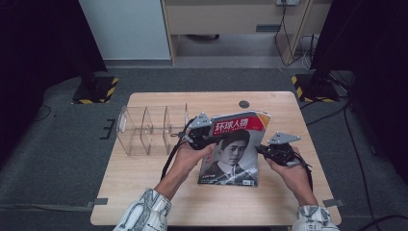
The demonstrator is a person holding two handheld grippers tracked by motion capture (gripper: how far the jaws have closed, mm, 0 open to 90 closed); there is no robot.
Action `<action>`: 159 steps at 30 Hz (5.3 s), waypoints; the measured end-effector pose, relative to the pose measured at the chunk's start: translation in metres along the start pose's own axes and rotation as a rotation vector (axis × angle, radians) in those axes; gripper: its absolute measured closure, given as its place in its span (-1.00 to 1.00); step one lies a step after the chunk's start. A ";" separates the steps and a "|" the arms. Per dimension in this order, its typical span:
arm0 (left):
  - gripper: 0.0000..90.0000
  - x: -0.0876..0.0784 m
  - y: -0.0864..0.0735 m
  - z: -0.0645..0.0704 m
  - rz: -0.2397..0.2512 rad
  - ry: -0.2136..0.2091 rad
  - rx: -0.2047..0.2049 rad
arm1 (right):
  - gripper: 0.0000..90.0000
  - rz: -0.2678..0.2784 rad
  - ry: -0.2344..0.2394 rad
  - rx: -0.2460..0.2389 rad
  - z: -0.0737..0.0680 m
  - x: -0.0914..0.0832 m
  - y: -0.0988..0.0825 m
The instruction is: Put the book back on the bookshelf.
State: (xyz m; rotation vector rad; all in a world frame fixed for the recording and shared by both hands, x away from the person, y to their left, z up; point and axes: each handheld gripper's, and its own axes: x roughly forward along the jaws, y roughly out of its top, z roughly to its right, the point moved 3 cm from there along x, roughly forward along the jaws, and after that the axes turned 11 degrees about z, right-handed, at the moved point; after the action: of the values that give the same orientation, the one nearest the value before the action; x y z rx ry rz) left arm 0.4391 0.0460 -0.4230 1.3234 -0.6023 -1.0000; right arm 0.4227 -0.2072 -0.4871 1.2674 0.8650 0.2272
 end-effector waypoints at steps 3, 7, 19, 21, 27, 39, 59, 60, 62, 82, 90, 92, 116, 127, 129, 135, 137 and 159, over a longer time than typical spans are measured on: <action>0.89 0.000 0.001 0.000 0.001 0.001 0.001 | 0.90 0.007 -0.006 -0.006 0.000 -0.001 0.002; 0.87 -0.001 0.003 -0.001 0.012 -0.001 -0.009 | 0.90 0.007 -0.015 -0.027 0.000 -0.005 0.004; 0.84 -0.005 0.012 -0.004 0.039 -0.004 -0.016 | 0.91 0.041 -0.025 -0.025 0.001 -0.011 0.011; 0.84 -0.005 0.013 -0.003 0.042 -0.007 -0.016 | 0.91 0.044 -0.029 -0.033 0.001 -0.012 0.012; 0.82 -0.006 0.015 -0.003 0.061 -0.022 -0.014 | 0.91 0.049 -0.035 -0.043 0.001 -0.013 0.014; 0.79 -0.009 0.022 -0.004 0.074 -0.025 -0.008 | 0.92 0.063 -0.032 -0.051 0.000 -0.015 0.017; 0.89 -0.013 0.034 -0.009 0.093 -0.015 0.026 | 0.92 0.101 -0.079 -0.062 0.001 -0.016 0.031; 0.89 -0.013 0.034 -0.009 0.093 -0.015 0.026 | 0.92 0.106 -0.081 -0.064 0.001 -0.016 0.031; 0.89 -0.013 0.035 -0.009 0.095 -0.013 0.034 | 0.92 0.110 -0.083 -0.063 0.001 -0.016 0.032; 0.89 -0.012 0.041 -0.009 0.115 -0.021 0.067 | 0.94 0.092 -0.079 -0.091 0.003 -0.018 0.044; 0.89 -0.008 0.042 -0.013 0.128 -0.015 0.081 | 0.94 0.109 -0.114 -0.101 0.004 -0.019 0.045; 0.89 -0.007 0.042 -0.014 0.133 -0.017 0.072 | 0.95 0.110 -0.107 -0.102 0.003 -0.020 0.044; 0.91 -0.012 0.038 0.001 0.135 -0.110 0.149 | 0.79 0.137 -0.097 -0.049 0.009 -0.025 0.035; 0.91 -0.011 0.037 0.007 0.135 -0.135 0.189 | -0.13 0.176 -0.225 0.008 0.019 -0.022 0.026; 0.91 -0.011 0.037 0.008 0.141 -0.134 0.189 | -0.19 0.171 -0.236 0.011 0.019 -0.021 0.023; 0.91 -0.011 0.038 0.010 0.144 -0.138 0.193 | -0.30 0.147 -0.270 0.030 0.019 -0.018 0.010; 0.91 -0.012 0.038 0.011 0.147 -0.133 0.192 | -0.31 0.140 -0.274 0.040 0.019 -0.018 0.006; 0.92 -0.035 0.050 0.015 0.134 -0.112 0.164 | -0.37 0.021 -0.306 0.093 0.025 -0.008 -0.027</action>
State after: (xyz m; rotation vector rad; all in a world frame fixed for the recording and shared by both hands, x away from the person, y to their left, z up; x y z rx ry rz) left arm 0.4224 0.0661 -0.3656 1.3568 -0.8624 -0.9346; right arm 0.4264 -0.2394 -0.5066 1.3564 0.6048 0.0068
